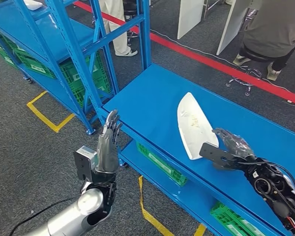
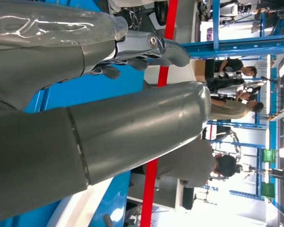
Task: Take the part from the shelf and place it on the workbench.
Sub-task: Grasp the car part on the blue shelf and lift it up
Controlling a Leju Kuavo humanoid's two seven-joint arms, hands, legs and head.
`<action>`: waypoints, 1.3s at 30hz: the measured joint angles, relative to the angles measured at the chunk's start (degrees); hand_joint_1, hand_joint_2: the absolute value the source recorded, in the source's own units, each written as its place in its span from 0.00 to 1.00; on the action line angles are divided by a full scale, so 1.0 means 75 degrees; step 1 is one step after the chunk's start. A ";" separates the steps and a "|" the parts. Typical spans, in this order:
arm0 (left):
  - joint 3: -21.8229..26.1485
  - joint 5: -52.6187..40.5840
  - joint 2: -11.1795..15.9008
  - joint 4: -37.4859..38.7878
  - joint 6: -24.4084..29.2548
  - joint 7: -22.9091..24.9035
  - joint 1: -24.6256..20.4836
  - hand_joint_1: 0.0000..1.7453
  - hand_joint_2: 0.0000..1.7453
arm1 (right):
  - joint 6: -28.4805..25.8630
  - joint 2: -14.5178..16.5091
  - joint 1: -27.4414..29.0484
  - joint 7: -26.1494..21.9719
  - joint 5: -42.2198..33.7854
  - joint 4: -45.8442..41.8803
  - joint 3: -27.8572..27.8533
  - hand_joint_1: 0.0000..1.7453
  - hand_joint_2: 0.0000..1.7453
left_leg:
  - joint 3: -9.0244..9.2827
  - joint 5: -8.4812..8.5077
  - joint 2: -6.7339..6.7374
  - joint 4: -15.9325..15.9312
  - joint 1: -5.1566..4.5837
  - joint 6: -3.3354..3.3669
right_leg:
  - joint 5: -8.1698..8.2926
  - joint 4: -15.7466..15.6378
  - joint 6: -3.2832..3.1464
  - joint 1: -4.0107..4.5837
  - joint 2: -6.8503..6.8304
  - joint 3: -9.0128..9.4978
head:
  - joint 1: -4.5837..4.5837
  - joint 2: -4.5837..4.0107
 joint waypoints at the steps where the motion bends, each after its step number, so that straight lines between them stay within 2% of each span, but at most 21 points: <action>1: 0.0000 -0.0001 -0.0001 0.0000 -0.0017 -0.0006 -0.0001 0.00 0.00 | -0.0025 0.0017 -0.0045 -0.0013 0.0101 0.0033 0.0004 0.00 1.00 | 0.0000 0.0000 0.0000 0.0000 0.0000 0.0000 | 0.0000 0.0000 0.0000 0.0000 0.0000 0.0000 | 0.0000 0.0000; 9: 0.0000 0.0023 -0.0005 0.0017 -0.0092 -0.0088 -0.0035 0.00 0.00 | -0.0105 0.0148 -0.0290 -0.0157 0.0549 0.0223 0.0011 0.00 1.00 | 0.0000 0.0000 0.0000 0.0000 0.0000 0.0000 | 0.0000 0.0000 0.0000 0.0000 0.0000 0.0000 | 0.0000 0.0000; 19: 0.0000 0.0103 -0.0011 0.0081 -0.0117 -0.0232 -0.0074 0.00 0.00 | -0.0061 0.0342 -0.0402 -0.0262 0.0609 0.0397 0.0074 0.00 1.00 | 0.0001 0.0000 0.0000 0.0000 0.0000 0.0000 | 0.0000 0.0000 0.0000 0.0000 0.0000 -0.0001 | 0.0000 0.0000; 39: 0.0000 0.0120 -0.0021 0.0085 -0.0125 -0.0249 -0.0093 0.00 0.00 | 0.0260 0.0870 -0.0438 -0.0664 0.0020 0.0813 0.0372 0.00 1.00 | 0.0000 0.0000 0.0001 0.0000 0.0001 0.0000 | 0.0000 0.0000 0.0000 0.0001 0.0001 -0.0001 | 0.0000 0.0000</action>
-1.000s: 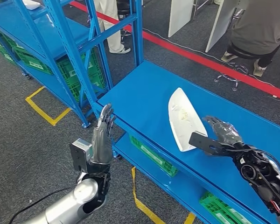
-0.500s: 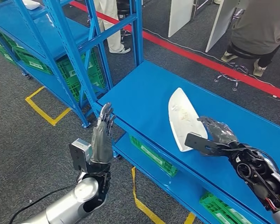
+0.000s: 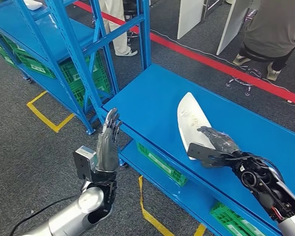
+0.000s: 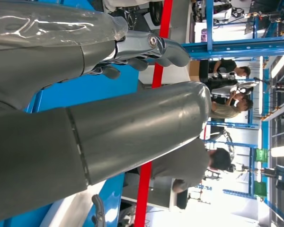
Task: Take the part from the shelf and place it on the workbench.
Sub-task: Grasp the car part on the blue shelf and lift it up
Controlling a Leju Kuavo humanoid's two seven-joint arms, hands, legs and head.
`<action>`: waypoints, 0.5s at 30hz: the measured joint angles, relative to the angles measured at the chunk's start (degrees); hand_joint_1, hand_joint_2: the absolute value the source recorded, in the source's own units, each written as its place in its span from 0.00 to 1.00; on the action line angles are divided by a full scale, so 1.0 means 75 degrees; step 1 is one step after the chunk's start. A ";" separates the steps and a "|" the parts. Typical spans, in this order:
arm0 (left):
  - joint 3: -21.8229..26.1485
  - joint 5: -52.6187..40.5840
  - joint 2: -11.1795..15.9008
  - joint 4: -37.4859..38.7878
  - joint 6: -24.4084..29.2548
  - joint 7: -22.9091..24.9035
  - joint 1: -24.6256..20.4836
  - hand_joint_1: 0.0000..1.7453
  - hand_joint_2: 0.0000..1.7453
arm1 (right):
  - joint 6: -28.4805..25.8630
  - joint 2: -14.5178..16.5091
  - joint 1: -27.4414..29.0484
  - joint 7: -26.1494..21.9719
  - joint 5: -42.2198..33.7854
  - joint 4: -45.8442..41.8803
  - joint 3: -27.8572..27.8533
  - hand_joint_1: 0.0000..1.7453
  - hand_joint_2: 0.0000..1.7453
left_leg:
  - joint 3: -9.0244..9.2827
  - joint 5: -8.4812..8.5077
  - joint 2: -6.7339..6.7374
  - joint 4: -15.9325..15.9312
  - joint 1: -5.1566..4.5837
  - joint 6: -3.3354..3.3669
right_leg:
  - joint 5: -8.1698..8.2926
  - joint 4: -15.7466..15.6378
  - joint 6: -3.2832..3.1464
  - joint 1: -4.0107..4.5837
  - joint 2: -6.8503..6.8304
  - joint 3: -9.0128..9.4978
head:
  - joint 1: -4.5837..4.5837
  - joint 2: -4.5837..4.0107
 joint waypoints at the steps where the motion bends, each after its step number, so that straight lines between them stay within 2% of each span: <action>1: 0.0000 0.0002 -0.0001 0.0000 0.0000 -0.0002 0.0000 0.00 0.00 | -0.0005 0.0027 -0.0007 -0.0033 0.0000 0.0031 0.0008 0.00 1.00 | 0.0000 0.0000 0.0000 0.0000 0.0000 0.0000 | 0.0000 0.0000 0.0000 0.0000 0.0000 0.0000 | 0.0000 0.0001; 15: 0.0000 0.0040 -0.0022 0.0000 -0.0017 -0.0027 -0.0001 0.00 0.00 | -0.0033 0.0312 -0.0114 -0.0231 -0.0069 0.0442 0.0026 0.00 1.00 | 0.0000 0.0000 0.0000 0.0000 0.0000 0.0000 | 0.0000 0.0000 0.0000 0.0000 0.0000 0.0000 | 0.0000 0.0001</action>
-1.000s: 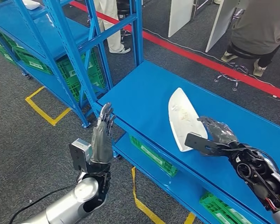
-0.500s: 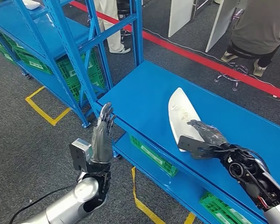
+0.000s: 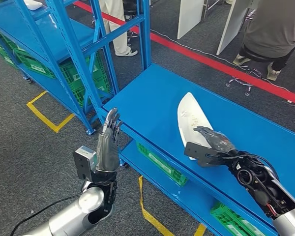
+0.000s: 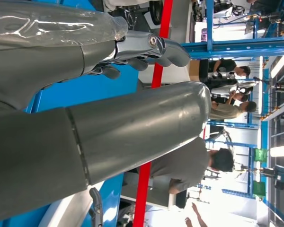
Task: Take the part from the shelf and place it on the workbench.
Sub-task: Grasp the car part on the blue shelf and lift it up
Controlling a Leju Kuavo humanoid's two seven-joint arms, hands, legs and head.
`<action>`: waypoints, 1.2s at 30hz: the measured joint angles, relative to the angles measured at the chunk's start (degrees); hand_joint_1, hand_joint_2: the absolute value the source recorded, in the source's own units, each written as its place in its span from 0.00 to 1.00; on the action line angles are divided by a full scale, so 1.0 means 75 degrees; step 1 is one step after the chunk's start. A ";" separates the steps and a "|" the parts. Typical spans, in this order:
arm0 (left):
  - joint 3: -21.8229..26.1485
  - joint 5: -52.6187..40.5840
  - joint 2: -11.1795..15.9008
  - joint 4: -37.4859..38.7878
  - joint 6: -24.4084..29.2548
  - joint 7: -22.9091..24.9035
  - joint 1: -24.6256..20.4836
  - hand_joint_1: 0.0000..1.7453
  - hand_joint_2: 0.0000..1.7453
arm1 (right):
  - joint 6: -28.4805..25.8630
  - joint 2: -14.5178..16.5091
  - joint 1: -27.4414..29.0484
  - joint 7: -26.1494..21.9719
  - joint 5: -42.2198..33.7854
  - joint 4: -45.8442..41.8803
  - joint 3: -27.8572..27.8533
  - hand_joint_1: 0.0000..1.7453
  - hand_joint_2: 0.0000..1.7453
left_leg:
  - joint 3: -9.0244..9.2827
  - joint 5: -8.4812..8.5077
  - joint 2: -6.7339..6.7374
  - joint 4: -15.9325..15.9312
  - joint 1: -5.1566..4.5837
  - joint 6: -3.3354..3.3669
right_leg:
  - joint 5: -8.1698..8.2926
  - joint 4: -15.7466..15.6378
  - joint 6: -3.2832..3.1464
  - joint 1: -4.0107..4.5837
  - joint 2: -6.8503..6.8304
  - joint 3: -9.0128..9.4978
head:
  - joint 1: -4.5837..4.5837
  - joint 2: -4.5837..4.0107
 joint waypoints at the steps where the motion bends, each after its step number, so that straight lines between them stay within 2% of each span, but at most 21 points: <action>1: 0.0000 0.0003 0.0000 0.0000 0.0000 -0.0001 0.0000 0.00 0.00 | 0.0001 0.0010 -0.0007 -0.0007 -0.0009 0.0023 0.0001 0.00 1.00 | 0.0000 0.0000 0.0000 0.0000 0.0000 0.0000 | 0.0000 0.0000 0.0000 0.0000 0.0000 0.0000 | 0.0000 0.0000; 27: 0.0000 0.0065 0.0000 0.0003 -0.0010 -0.0020 -0.0001 0.00 0.00 | -0.0031 0.0053 -0.0141 -0.0186 -0.0171 0.0930 -0.0001 0.00 1.00 | 0.0001 0.0000 0.0000 0.0000 0.0000 0.0000 | 0.0000 0.0000 0.0000 0.0000 0.0000 0.0000 | 0.0000 -0.0001; 31: 0.0000 0.0033 0.0000 0.0003 -0.0068 -0.0005 -0.0001 0.00 0.00 | 0.0010 0.0071 -0.0147 -0.0222 -0.0227 0.1022 -0.0001 0.99 1.00 | 0.0001 0.0000 0.0000 0.0001 0.0000 0.0000 | 0.0000 0.0000 0.0000 0.0000 0.0000 0.0000 | 0.0000 0.0000; 36: 0.0000 0.0004 -0.0004 0.0003 -0.0137 0.0025 -0.0001 0.00 0.00 | 0.0036 0.0080 -0.0158 -0.0224 -0.0248 0.1118 -0.0001 1.00 1.00 | 0.0002 0.0000 0.0000 0.0002 0.0000 0.0000 | 0.0000 0.0000 0.0000 0.0000 0.0000 0.0000 | 0.0000 -0.0001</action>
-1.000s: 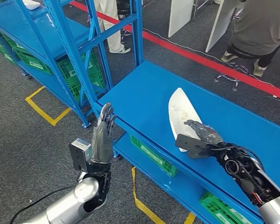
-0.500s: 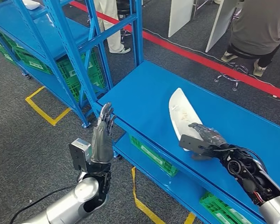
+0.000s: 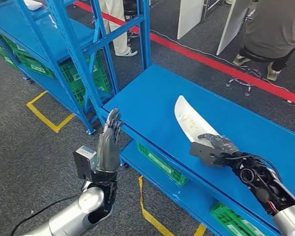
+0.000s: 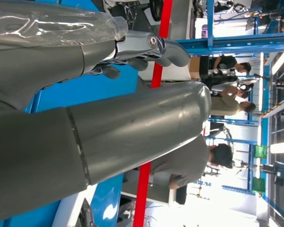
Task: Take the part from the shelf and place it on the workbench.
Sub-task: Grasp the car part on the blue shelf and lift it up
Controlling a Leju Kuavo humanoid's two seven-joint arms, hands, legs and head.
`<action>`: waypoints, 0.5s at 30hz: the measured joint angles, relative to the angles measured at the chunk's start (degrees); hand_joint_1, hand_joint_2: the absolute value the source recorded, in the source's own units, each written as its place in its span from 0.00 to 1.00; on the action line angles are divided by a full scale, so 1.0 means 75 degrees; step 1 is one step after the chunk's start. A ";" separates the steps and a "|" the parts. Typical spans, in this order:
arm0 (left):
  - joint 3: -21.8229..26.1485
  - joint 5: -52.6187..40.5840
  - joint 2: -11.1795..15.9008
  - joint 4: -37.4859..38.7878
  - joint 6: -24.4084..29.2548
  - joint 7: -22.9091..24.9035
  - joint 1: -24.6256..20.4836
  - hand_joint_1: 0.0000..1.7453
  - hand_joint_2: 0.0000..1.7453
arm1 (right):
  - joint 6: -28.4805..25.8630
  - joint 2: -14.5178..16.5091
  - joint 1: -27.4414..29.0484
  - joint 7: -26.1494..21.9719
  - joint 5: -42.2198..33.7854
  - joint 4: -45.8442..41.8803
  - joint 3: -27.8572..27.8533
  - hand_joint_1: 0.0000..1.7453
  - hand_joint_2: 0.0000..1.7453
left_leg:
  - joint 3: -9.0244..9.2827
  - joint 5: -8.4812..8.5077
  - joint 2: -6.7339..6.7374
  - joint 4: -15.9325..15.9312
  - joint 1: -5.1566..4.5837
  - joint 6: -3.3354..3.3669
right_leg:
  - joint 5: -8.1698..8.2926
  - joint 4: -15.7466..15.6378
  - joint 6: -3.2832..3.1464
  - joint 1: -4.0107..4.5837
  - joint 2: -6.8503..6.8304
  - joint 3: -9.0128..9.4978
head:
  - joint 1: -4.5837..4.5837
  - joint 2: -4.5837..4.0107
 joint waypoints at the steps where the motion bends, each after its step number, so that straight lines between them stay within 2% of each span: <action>1: 0.0000 -0.0007 -0.0003 0.0000 -0.0009 0.0001 -0.0001 0.00 0.00 | -0.0010 0.0001 -0.0005 0.0006 0.0001 0.0012 0.0000 1.00 1.00 | 0.0000 0.0000 0.0000 0.0000 0.0000 0.0000 | 0.0000 0.0000 0.0000 0.0000 0.0000 0.0000 | 0.0000 0.0000; 15: 0.0000 -0.0056 -0.0004 0.0010 -0.0009 0.0099 -0.0061 0.00 0.00 | -0.0129 0.0001 -0.0179 -0.0070 0.0013 0.0071 -0.0026 1.00 1.00 | 0.0044 0.0000 0.0024 0.0000 0.0000 -0.0001 | 0.0007 -0.0001 -0.0007 -0.0001 0.0021 0.0033 | 0.0001 -0.0001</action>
